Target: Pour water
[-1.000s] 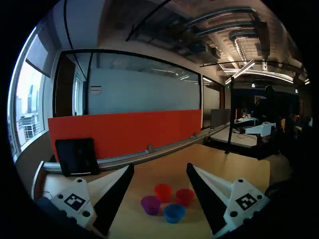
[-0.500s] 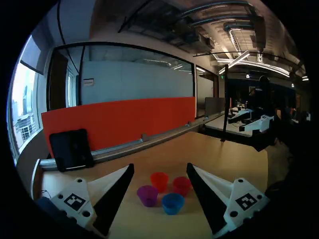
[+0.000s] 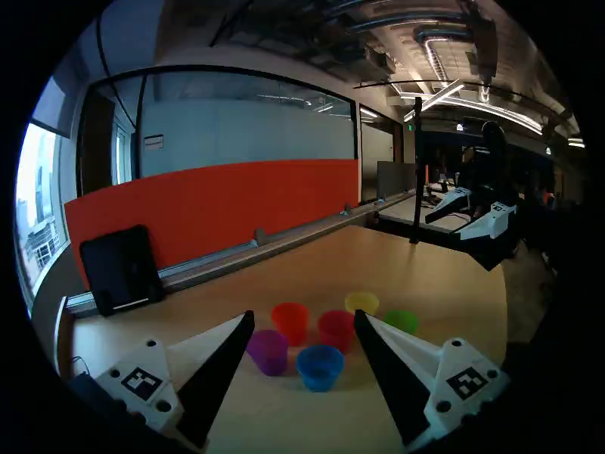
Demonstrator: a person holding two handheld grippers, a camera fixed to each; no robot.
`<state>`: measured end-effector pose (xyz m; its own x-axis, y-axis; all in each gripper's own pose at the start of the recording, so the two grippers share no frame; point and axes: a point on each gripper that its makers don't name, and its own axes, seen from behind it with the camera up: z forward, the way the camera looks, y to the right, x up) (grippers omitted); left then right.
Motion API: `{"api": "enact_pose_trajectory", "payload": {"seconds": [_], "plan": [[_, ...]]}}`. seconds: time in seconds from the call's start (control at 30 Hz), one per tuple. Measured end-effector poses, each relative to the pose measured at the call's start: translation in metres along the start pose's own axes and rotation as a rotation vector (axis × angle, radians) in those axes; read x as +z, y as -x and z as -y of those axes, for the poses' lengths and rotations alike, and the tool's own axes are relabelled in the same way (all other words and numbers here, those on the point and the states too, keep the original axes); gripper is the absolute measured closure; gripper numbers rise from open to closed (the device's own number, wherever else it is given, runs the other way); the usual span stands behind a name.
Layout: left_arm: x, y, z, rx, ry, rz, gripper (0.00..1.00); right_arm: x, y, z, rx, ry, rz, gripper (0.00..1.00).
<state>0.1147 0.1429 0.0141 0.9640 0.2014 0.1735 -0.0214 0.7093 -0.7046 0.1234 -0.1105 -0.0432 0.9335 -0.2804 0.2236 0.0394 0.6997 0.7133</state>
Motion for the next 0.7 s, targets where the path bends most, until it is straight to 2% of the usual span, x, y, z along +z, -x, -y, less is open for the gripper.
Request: {"api": "enact_pose_trajectory", "payload": {"seconds": [0.27,0.7], "plan": [[0.012,0.024,-0.006,0.001,0.021,0.047,0.02,0.009,0.029,0.002,0.003,-0.019,0.063,0.00],[0.033,0.075,-0.016,0.017,0.037,0.152,0.02,0.024,0.070,-0.002,-0.030,-0.023,0.143,0.00]]}}
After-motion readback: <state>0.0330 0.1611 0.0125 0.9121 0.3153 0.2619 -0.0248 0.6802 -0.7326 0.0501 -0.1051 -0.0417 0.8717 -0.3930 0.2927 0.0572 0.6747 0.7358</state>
